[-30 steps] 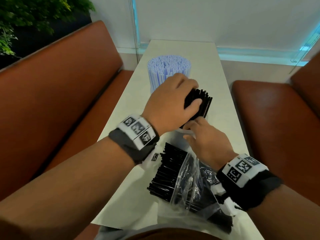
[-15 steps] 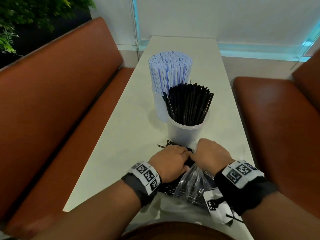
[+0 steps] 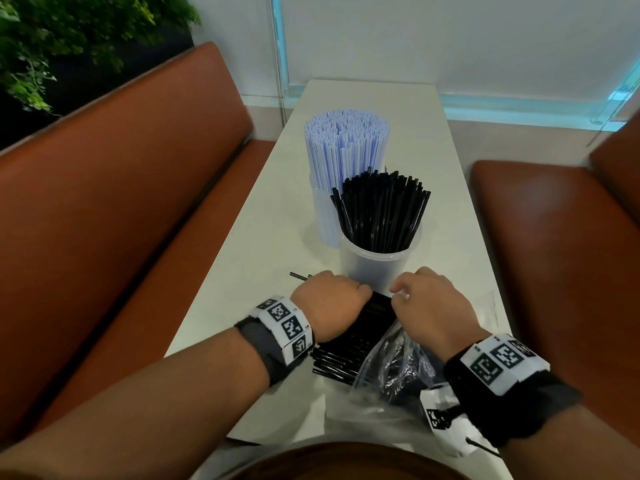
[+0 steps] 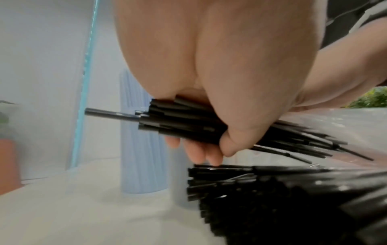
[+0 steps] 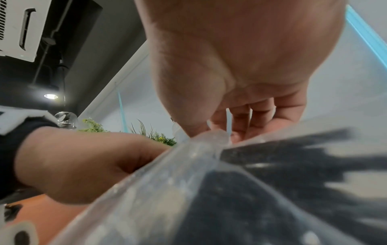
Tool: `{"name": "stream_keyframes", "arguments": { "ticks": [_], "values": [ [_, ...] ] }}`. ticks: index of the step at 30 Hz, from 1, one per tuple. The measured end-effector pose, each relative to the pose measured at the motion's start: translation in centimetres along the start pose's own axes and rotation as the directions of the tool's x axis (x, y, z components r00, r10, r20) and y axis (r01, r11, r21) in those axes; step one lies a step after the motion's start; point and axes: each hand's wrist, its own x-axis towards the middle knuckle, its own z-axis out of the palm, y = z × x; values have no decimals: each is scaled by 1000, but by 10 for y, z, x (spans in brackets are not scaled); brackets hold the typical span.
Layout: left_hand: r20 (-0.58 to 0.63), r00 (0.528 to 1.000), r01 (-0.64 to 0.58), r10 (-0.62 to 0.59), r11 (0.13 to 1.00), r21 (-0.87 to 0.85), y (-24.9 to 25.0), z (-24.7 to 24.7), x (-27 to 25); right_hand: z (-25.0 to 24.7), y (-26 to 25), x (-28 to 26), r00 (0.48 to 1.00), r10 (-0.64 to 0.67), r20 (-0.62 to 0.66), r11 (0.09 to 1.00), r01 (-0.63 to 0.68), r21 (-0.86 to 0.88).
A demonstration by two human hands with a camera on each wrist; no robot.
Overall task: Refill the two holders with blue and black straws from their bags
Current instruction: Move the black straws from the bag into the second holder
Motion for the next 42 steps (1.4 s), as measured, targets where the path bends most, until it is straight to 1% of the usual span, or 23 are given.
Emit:
{"name": "stream_keyframes", "arguments": {
  "ticks": [4,7,9,11,13,15,16,18,19,23,26,28,29,31,32,33,34,35,36,38,39,40,42],
  "values": [
    [-7,999,42,-42,999,-19,-39,5,-29,3,9,2,1000,-11,0,999,11,48],
    [19,991,130,-130,991,-38,-73,7,-52,0,10,3,998,-45,-44,997,47,62],
    [30,981,193,-191,977,-90,-92,7,-65,-3,3,1,975,-116,-191,983,140,121],
    [18,968,250,-251,954,-164,-102,4,-75,-11,-7,-3,923,-100,-372,935,216,283],
    [-21,959,271,-282,936,-226,-101,-2,-79,-21,-17,-5,882,-13,-472,795,295,529],
    [-82,956,249,-281,928,-279,-89,-9,-77,-28,-28,-7,886,5,-463,611,364,703],
    [-112,956,227,-269,928,-295,-80,-14,-73,-28,-32,-6,909,-32,-416,551,363,751],
    [-157,962,170,-225,937,-304,-60,-22,-61,-28,-43,-7,956,-118,-267,537,288,793],
    [-168,963,152,-210,940,-304,-52,-26,-55,-29,-46,-7,963,-109,-245,541,264,798],
    [-229,943,167,-242,939,-302,-40,-40,-42,-44,-44,-4,904,71,-421,422,355,834],
    [-322,924,107,-206,948,-301,-20,-53,-32,-42,-50,-2,919,5,-395,496,341,799],
    [-371,914,58,-165,957,-283,-1,-59,-23,-38,-57,-2,920,9,-393,534,328,779],
    [-396,903,50,-166,957,-285,5,-61,-18,-38,-58,-1,915,31,-401,522,328,788],
    [-416,879,80,-234,932,-355,2,-62,-12,-42,-56,1,914,96,-394,403,326,855],
    [-402,867,100,-295,893,-438,-4,-63,-11,-45,-53,3,921,130,-368,313,314,896],
    [-374,852,99,-367,813,-573,-9,-65,-11,-48,-51,5,933,160,-323,223,284,932],
    [-351,832,36,-429,674,-738,-13,-71,-11,-50,-49,6,949,182,-260,149,234,961],
    [-351,806,-92,-476,485,-869,-13,-80,-10,-50,-48,7,963,196,-185,102,168,981],
    [-380,763,-248,-523,306,-919,-12,-91,-10,-49,-48,8,973,204,-105,76,91,993],
    [-438,647,-514,-625,67,-855,-13,-114,-9,-45,-51,7,979,197,42,15,-46,999],
    [-442,606,-607,-661,-25,-794,-15,-123,-8,-45,-52,6,977,191,99,-33,-94,995],
    [-433,585,-669,-686,-106,-736,-16,-131,-7,-45,-54,4,973,179,145,-94,-130,987],
    [-395,580,-714,-713,-210,-668,-12,-137,-3,-46,-58,1,968,136,209,-205,-179,962]
  ]
}}
